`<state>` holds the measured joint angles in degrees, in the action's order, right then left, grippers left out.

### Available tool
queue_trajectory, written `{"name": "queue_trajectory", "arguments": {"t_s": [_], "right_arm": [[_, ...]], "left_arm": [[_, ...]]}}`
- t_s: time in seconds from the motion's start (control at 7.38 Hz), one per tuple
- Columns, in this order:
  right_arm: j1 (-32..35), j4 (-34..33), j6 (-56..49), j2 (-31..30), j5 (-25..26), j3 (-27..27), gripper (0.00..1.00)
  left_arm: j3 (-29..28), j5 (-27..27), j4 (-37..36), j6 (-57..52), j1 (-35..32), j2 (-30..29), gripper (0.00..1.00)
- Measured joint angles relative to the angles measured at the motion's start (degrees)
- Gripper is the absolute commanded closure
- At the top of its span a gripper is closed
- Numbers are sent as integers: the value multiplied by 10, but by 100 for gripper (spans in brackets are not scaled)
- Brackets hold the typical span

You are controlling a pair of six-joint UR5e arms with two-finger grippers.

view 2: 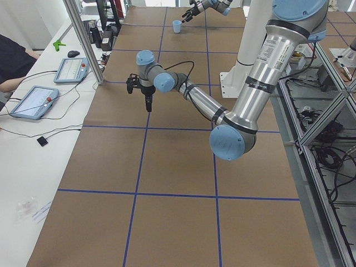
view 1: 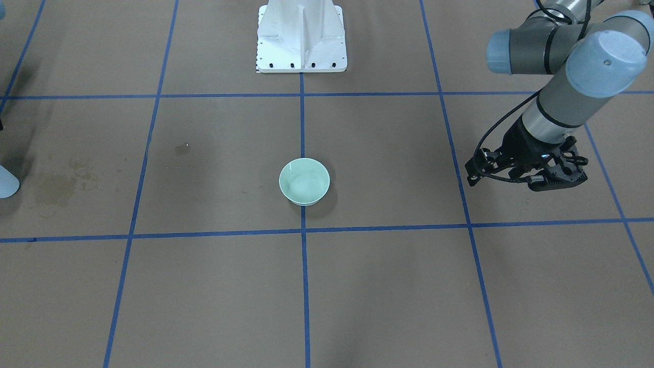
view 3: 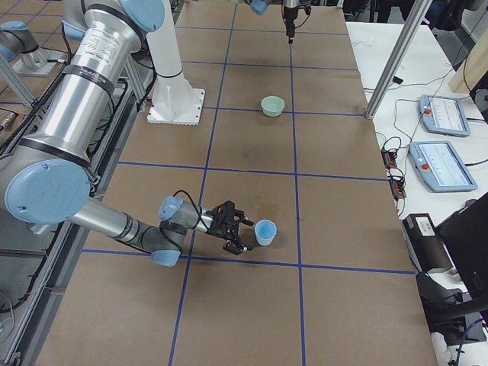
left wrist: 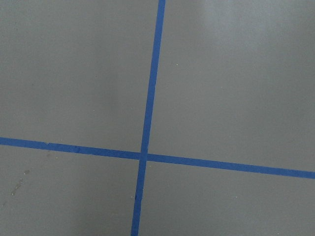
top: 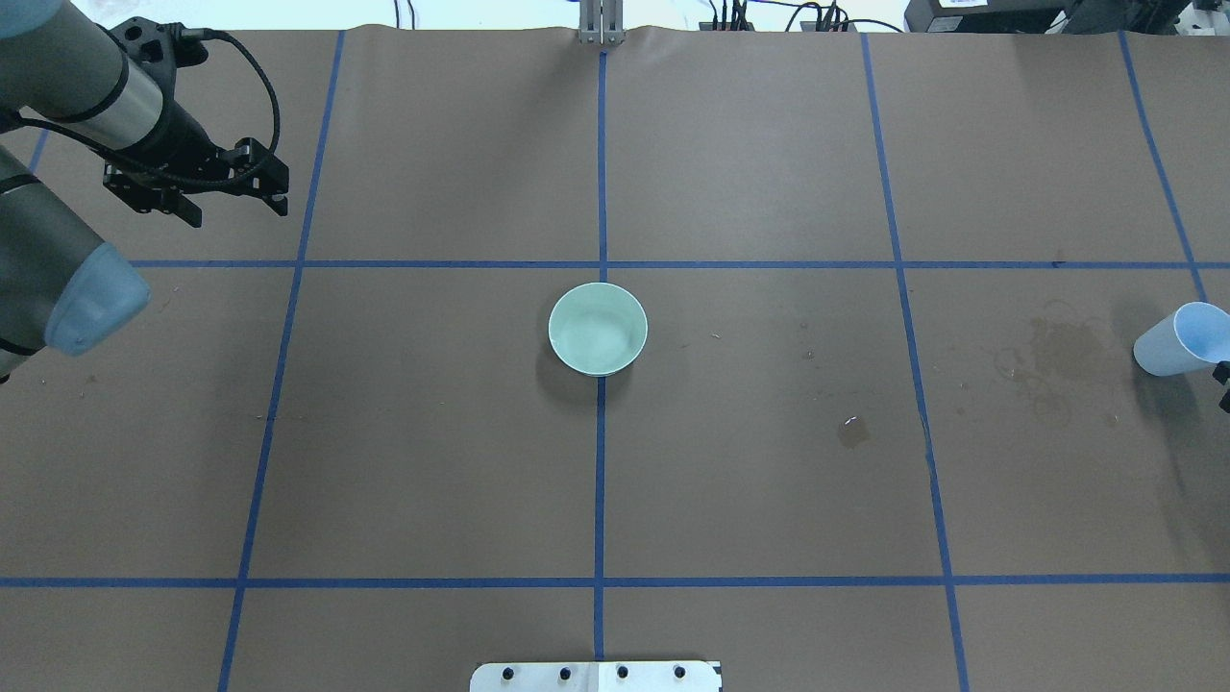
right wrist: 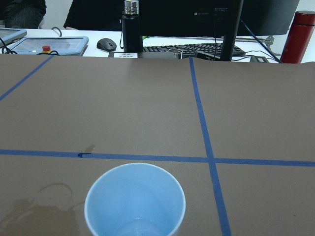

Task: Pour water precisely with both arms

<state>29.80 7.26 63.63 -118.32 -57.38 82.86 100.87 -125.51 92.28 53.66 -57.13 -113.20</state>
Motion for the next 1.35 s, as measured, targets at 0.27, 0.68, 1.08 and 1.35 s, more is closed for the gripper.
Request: {"name": "queue_trajectory", "arguments": {"t_s": [0.27, 0.68, 1.08, 1.35], "right_arm": [[1, 3, -3, -13, -4, 21, 1], [22, 10, -8, -16, -50, 51, 1], [223, -62, -14, 24, -300, 90, 1], [378, -193, -72, 80, -486, 122, 1]], "left_arm": [[0, 0, 1, 1, 0, -1, 0], [0, 5, 2, 23, 11, -24, 0], [-1, 55, 18, 126, 80, -65, 0], [-5, 68, 43, 191, 121, -85, 0]]}}
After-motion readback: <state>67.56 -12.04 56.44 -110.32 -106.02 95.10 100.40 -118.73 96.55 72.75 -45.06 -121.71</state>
